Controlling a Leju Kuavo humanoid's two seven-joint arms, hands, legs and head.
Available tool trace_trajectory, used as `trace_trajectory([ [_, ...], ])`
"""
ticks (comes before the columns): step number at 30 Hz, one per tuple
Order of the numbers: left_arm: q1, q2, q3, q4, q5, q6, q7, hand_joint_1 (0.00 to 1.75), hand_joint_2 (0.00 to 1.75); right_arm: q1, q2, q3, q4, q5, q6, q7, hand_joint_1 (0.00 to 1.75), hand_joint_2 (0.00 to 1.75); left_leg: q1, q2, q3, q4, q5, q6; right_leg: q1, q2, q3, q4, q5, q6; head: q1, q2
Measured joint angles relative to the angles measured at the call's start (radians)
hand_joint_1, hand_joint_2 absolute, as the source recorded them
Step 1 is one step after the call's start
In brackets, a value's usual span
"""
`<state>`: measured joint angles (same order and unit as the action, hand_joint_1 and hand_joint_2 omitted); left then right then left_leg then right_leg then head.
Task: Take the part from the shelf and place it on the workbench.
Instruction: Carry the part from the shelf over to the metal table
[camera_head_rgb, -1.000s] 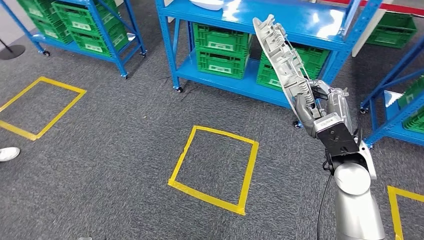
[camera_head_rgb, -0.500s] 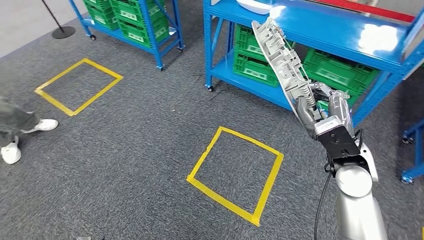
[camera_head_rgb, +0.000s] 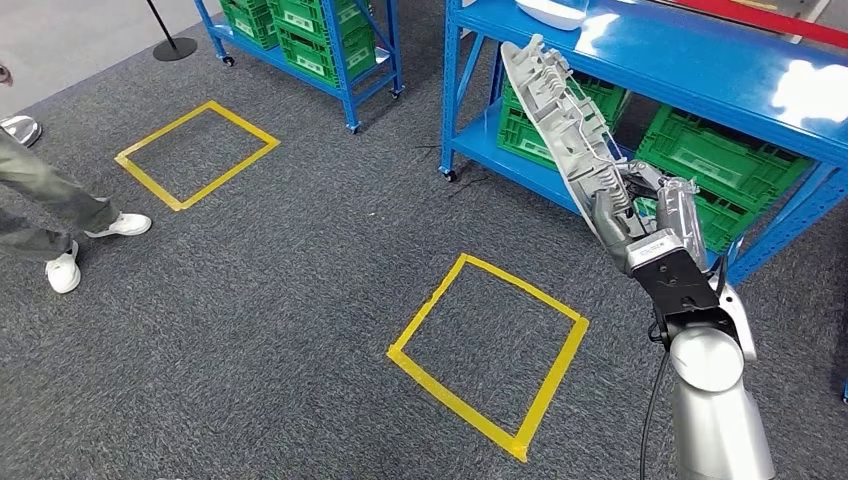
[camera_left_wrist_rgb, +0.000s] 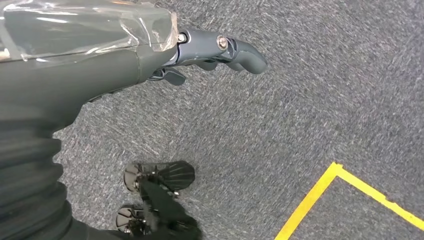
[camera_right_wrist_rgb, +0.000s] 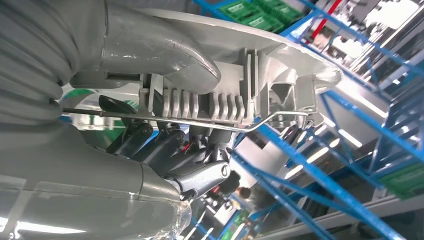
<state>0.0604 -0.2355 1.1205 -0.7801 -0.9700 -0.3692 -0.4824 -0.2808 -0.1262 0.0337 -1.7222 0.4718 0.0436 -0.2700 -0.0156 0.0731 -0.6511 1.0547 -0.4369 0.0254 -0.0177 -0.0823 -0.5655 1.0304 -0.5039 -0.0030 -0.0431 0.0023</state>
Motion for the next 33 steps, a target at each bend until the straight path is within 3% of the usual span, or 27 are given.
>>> trace_trajectory([
  [1, -0.001, 0.002, 0.000, 0.000, -0.001, 0.000, -0.001, 0.00, 1.75, 0.000, 0.000, 0.000, -0.001, 0.000, 0.000, 0.000, 1.75, 1.75, -0.007, 0.013, 0.010, -0.022, 0.000, 0.007, 0.002, -0.010, 0.001, -0.002, -0.001, 0.002, 0.000, 0.000],
  [4, -0.001, 0.006, 0.001, -0.001, -0.002, 0.000, -0.003, 0.00, 1.75, 0.001, -0.001, -0.001, -0.006, 0.000, -0.001, 0.000, 1.75, 1.75, -0.010, -0.021, 0.023, -0.046, 0.008, 0.014, 0.002, -0.033, 0.012, -0.011, -0.007, 0.013, 0.001, 0.000],
  [6, -0.001, 0.005, 0.001, -0.002, -0.002, -0.001, -0.005, 0.00, 1.75, 0.000, -0.004, -0.001, -0.011, -0.001, -0.001, 0.000, 1.75, 1.75, -0.004, -0.048, 0.048, -0.076, 0.022, 0.021, 0.001, 0.007, -0.004, 0.032, -0.031, 0.012, 0.004, 0.000],
  [8, -0.004, 0.002, 0.001, -0.002, -0.003, -0.005, -0.005, 0.00, 1.75, 0.003, -0.009, -0.004, -0.013, -0.002, -0.002, 0.000, 1.75, 1.75, 0.000, -0.077, 0.056, -0.088, 0.029, 0.025, 0.000, 0.061, -0.067, 0.153, -0.077, 0.004, 0.010, 0.000],
  [10, -0.005, -0.002, 0.001, -0.001, -0.005, -0.008, -0.005, 0.00, 1.75, 0.008, -0.014, -0.007, -0.013, -0.002, -0.002, 0.000, 1.75, 1.75, 0.000, -0.110, 0.056, -0.086, 0.029, 0.025, 0.000, 0.077, -0.128, 0.252, -0.101, 0.007, 0.013, 0.000],
  [11, -0.005, -0.003, 0.001, -0.001, -0.005, -0.008, -0.005, 0.00, 1.75, 0.010, -0.016, -0.007, -0.013, -0.002, -0.002, 0.000, 1.75, 1.75, 0.000, -0.126, 0.056, -0.084, 0.028, 0.024, -0.001, 0.079, -0.135, 0.251, -0.089, 0.015, 0.012, 0.000],
  [12, -0.005, -0.004, 0.001, -0.001, -0.005, -0.009, -0.005, 0.00, 1.75, 0.011, -0.018, -0.007, -0.013, -0.002, -0.002, 0.000, 1.75, 1.75, 0.002, -0.142, 0.057, -0.080, 0.025, 0.022, -0.004, 0.082, -0.122, 0.209, -0.062, 0.025, 0.013, 0.000],
  [14, -0.004, -0.005, 0.001, -0.001, -0.005, -0.009, -0.005, 0.00, 1.75, 0.012, -0.021, -0.007, -0.015, -0.002, -0.002, 0.000, 1.75, 1.75, 0.004, -0.171, 0.053, -0.064, 0.016, 0.012, -0.012, 0.105, -0.067, 0.076, 0.003, 0.042, 0.013, 0.000],
  [16, -0.004, -0.005, 0.001, -0.001, -0.006, -0.009, -0.005, 0.00, 1.75, 0.014, -0.022, -0.008, -0.018, -0.003, -0.002, 0.000, 1.75, 1.75, 0.004, -0.193, 0.042, -0.045, 0.007, 0.001, -0.014, 0.126, -0.035, 0.006, 0.033, 0.035, 0.013, 0.000],
  [18, 0.001, -0.004, 0.001, -0.001, -0.006, -0.009, -0.005, 0.00, 1.75, 0.016, -0.023, -0.008, -0.020, -0.002, -0.002, 0.000, 1.75, 1.75, 0.004, -0.208, 0.031, -0.038, 0.005, -0.005, -0.011, 0.119, -0.034, 0.004, 0.034, 0.018, 0.012, 0.000],
  [19, 0.004, -0.004, 0.002, -0.001, -0.007, -0.009, -0.004, 0.00, 1.75, 0.016, -0.023, -0.008, -0.020, -0.002, -0.002, 0.001, 1.75, 1.75, 0.005, -0.206, 0.027, -0.035, 0.003, -0.008, -0.011, 0.111, -0.032, 0.003, 0.034, 0.013, 0.013, 0.000],
  [21, 0.006, -0.004, 0.002, 0.000, -0.007, -0.009, -0.005, 0.00, 1.75, 0.015, -0.021, -0.006, -0.023, -0.002, -0.002, 0.001, 1.75, 1.75, 0.006, -0.162, 0.005, 0.009, -0.023, -0.019, -0.013, 0.094, -0.026, 0.002, 0.032, 0.002, 0.008, 0.000],
  [23, 0.002, -0.005, 0.001, 0.000, -0.007, -0.009, -0.005, 0.00, 1.75, 0.015, -0.021, -0.006, -0.026, -0.002, -0.002, 0.001, 1.75, 1.75, 0.011, -0.100, -0.056, 0.130, -0.076, -0.031, -0.010, 0.076, -0.021, 0.001, 0.028, -0.007, 0.002, 0.000],
  [25, 0.000, -0.005, 0.001, 0.000, -0.007, -0.008, -0.005, 0.00, 1.75, 0.015, -0.021, -0.005, -0.027, 0.000, -0.002, 0.002, 1.75, 1.75, 0.017, -0.077, -0.121, 0.246, -0.110, -0.035, -0.004, 0.056, -0.020, 0.002, 0.025, -0.011, 0.002, 0.000],
  [26, 0.000, -0.005, 0.001, 0.000, -0.007, -0.008, -0.005, 0.00, 1.75, 0.015, -0.020, -0.005, -0.027, 0.001, -0.002, 0.002, 1.75, 1.75, 0.018, -0.074, -0.131, 0.257, -0.104, -0.034, -0.002, 0.046, -0.019, 0.001, 0.023, -0.013, 0.002, 0.000],
  [27, -0.001, -0.005, 0.001, 0.000, -0.007, -0.008, -0.005, 0.00, 1.75, 0.014, -0.020, -0.005, -0.027, 0.001, -0.002, 0.002, 1.75, 1.75, 0.018, -0.072, -0.117, 0.224, -0.080, -0.030, 0.000, 0.037, -0.017, 0.001, 0.021, -0.013, 0.002, 0.000],
  [28, -0.001, -0.005, 0.001, 0.001, -0.007, -0.008, -0.005, 0.00, 1.75, 0.012, -0.019, -0.004, -0.027, 0.001, -0.002, 0.002, 1.75, 1.75, 0.015, -0.064, -0.084, 0.158, -0.046, -0.022, 0.002, 0.028, -0.015, 0.001, 0.020, -0.014, 0.002, 0.000],
  [30, -0.005, -0.002, 0.001, 0.000, -0.007, -0.008, -0.005, 0.00, 1.75, 0.006, -0.017, 0.000, -0.027, 0.001, -0.001, 0.002, 1.75, 1.75, -0.002, -0.022, -0.013, 0.020, 0.000, -0.002, 0.005, 0.012, -0.009, -0.001, 0.015, -0.012, 0.003, 0.000],
  [32, -0.010, 0.002, 0.001, 0.000, -0.007, -0.008, -0.006, 0.00, 1.75, 0.002, -0.016, 0.003, -0.027, 0.003, -0.001, 0.002, 1.75, 1.75, -0.016, -0.001, 0.013, -0.032, 0.005, 0.010, 0.006, -0.008, -0.006, -0.004, 0.011, -0.006, 0.003, 0.000],
  [33, -0.011, 0.003, 0.001, 0.000, -0.007, -0.007, -0.006, 0.00, 1.75, -0.001, -0.014, 0.005, -0.027, 0.003, -0.001, 0.001, 1.75, 1.75, -0.018, -0.012, 0.012, -0.036, 0.006, 0.013, 0.007, -0.020, -0.003, -0.007, 0.010, -0.003, 0.002, 0.000],
])
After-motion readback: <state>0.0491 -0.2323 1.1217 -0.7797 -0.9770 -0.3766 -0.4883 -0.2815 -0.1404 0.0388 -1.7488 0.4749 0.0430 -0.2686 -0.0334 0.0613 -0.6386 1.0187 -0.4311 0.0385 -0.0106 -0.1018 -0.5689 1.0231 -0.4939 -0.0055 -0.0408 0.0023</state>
